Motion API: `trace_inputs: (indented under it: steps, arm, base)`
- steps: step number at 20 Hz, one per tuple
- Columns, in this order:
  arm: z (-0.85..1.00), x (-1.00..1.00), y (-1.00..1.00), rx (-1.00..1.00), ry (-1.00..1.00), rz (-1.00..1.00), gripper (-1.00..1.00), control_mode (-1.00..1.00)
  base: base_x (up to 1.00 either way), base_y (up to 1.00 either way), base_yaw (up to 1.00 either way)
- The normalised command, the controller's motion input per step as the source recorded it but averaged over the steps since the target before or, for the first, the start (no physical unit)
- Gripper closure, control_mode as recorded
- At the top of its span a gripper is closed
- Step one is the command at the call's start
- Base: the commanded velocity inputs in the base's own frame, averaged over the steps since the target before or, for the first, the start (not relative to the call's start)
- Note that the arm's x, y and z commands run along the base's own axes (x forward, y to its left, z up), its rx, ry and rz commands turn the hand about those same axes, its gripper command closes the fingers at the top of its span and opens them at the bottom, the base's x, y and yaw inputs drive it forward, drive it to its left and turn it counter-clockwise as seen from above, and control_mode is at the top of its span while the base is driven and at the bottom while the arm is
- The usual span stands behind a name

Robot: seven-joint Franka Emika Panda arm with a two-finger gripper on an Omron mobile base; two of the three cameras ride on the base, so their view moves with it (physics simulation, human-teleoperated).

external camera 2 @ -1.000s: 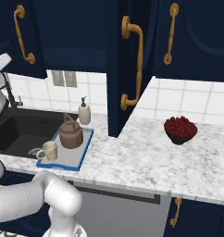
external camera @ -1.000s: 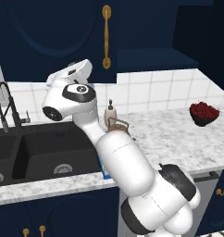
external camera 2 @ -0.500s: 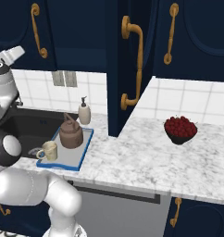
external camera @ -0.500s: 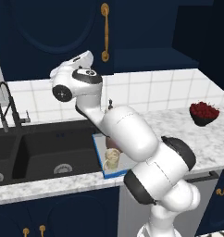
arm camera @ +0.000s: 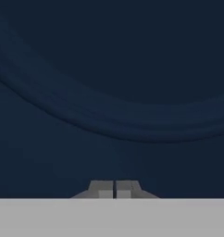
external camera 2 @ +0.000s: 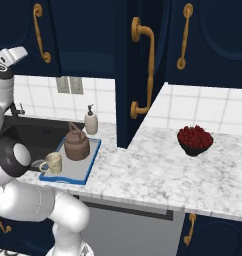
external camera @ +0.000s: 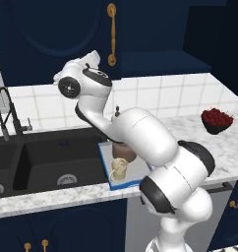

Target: Pick the kettle from the counter and place it on the tray. Then pick the mug from the cabinet and place it on the tray. Then close the cabinet doors.

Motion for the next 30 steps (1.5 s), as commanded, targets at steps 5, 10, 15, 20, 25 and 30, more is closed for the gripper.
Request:
trace_inputs:
  steps: [5, 10, 15, 20, 25, 30]
  arm:
    - [0.12, -0.15, -0.02, 0.00, 0.00, 0.00, 1.00, -1.00]
    - [0.48, -0.95, -0.28, 0.00, -0.02, 0.00, 1.00, -1.00]
    - [0.47, -1.00, -0.42, 0.02, 0.00, 0.00, 1.00, -1.00]
    - [0.22, -1.00, -0.45, 0.04, 0.06, 0.03, 1.00, -1.00]
    - [0.03, -1.00, -0.47, 0.05, 0.07, 0.04, 1.00, -1.00]
    - [0.00, -0.91, -0.65, 0.08, 0.09, 0.08, 1.00, -1.00]
  base:
    - [0.00, 0.00, 0.00]
    - [0.00, 0.00, 0.00]
    - [0.00, 0.00, 0.00]
    - [0.00, 0.00, 0.00]
    - [0.00, 0.00, 0.00]
    - [0.00, 0.00, 0.00]
